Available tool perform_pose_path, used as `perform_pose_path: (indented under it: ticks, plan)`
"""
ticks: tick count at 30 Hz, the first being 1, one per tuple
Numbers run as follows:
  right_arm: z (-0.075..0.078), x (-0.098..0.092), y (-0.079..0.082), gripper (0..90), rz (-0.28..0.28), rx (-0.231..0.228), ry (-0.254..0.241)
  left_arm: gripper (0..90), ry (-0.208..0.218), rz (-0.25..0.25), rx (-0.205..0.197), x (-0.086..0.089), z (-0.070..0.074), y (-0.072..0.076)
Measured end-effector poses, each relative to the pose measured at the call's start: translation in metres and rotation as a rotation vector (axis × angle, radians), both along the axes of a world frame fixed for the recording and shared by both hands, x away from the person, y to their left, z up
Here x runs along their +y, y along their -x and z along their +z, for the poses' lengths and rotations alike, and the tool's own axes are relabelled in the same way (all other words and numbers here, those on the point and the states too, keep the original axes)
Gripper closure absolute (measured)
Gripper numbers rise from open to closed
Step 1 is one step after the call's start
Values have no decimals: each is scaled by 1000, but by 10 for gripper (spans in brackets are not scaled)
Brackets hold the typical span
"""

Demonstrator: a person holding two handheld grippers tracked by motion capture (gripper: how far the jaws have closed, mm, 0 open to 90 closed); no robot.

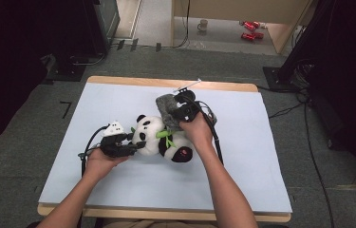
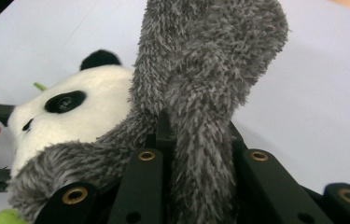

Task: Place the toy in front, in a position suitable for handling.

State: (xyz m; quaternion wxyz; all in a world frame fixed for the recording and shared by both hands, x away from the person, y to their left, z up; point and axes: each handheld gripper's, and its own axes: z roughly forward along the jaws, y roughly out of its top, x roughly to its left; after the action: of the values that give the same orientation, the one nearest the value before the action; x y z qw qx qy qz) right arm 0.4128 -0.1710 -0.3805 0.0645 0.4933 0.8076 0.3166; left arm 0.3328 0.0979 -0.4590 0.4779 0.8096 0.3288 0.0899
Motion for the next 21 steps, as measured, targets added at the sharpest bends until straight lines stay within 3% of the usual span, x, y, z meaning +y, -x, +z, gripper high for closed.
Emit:
perform_pose_path:
  ticks: [2, 4, 7, 10, 16, 21]
  plan:
    - [4, -9, 0, 779, -26, -18, 16, 490, -2, -3, 3, 1, 0, 0]
    - [6, -19, 1, 781, -56, -30, 81, 491, 5, -6, 11, 2, -1, -1]
    - [3, -38, 3, 781, -79, 14, 17, 491, 3, -10, 2, 2, -1, 0]
    - [7, -45, 4, 781, -100, -2, 4, 490, 11, -4, 2, 2, -2, 0]
    - [31, -35, 5, 782, -76, -49, -42, 487, 17, 1, 2, 2, -2, 0]
    - [44, -7, 2, 782, -22, -63, -71, 485, 20, 11, 10, 2, -2, 0]
